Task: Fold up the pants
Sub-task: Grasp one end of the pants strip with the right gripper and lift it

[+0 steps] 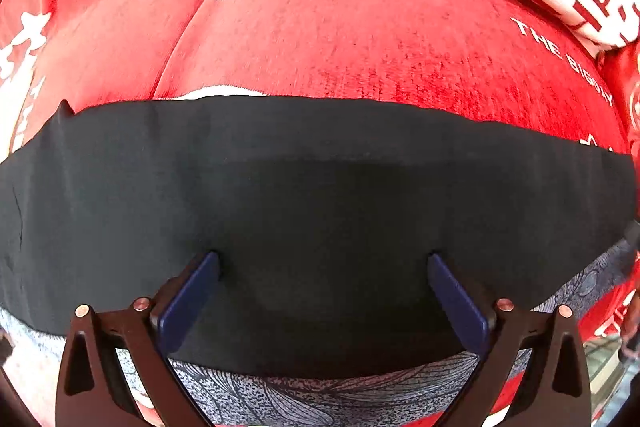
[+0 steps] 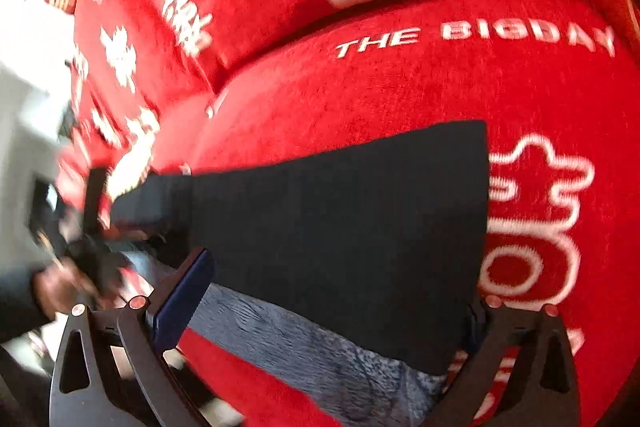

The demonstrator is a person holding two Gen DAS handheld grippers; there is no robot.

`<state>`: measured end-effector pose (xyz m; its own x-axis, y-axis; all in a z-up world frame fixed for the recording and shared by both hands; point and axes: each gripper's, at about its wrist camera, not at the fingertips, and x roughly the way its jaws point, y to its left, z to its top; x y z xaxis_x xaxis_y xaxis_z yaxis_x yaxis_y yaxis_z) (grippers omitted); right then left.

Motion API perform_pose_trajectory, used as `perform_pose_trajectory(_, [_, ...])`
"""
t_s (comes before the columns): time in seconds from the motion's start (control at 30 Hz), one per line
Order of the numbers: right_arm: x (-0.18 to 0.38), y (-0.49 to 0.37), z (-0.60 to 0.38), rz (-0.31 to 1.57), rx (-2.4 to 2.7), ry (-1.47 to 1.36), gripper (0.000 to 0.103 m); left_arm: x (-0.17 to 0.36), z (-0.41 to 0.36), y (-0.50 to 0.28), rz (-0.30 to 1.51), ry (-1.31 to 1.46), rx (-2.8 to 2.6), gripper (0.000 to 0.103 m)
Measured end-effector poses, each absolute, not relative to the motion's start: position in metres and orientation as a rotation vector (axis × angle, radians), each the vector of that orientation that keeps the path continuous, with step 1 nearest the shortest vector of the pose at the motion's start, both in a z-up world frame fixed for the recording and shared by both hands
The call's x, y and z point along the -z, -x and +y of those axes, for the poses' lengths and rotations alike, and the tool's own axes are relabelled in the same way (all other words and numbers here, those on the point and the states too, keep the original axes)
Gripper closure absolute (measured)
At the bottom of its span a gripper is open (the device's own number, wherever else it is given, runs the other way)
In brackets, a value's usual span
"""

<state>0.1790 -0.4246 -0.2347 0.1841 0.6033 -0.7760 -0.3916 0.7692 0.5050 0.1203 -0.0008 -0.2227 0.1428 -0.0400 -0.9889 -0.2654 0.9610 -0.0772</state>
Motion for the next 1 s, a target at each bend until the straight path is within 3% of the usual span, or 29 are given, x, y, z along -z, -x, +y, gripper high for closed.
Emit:
perform_pose_trajectory(0.1, [0.238,-0.184,-0.436,1.17,-0.697,-0.354,0.002,0.221,-0.001,-0.119,1.426,0.252,-0.157,0.0])
perform_pose_trajectory(0.23, [0.231,-0.187,-0.417,1.206,-0.729,-0.292,0.005,0.227,-0.005,-0.126,1.41,0.246,-0.138,0.0])
perform_pose_trajectory(0.3, [0.23,-0.19,-0.425,1.218,-0.723,-0.341,0.037,0.226,-0.006,-0.125,1.413,0.243,-0.135,0.0])
perform_pose_trajectory(0.33, [0.231,-0.19,-0.433,1.226,-0.699,-0.36,0.07,0.223,-0.007,-0.123,1.414,0.241,-0.133,0.0])
perform_pose_trajectory(0.53, [0.216,-0.177,-0.431,1.207,-0.708,-0.322,0.081,0.217,-0.011,-0.119,1.403,0.227,-0.109,0.0])
perform_pose_trajectory(1.0, [0.094,-0.108,-0.331,1.016,-0.835,-0.292,0.082,0.196,0.014,-0.12,1.407,0.22,-0.101,0.0])
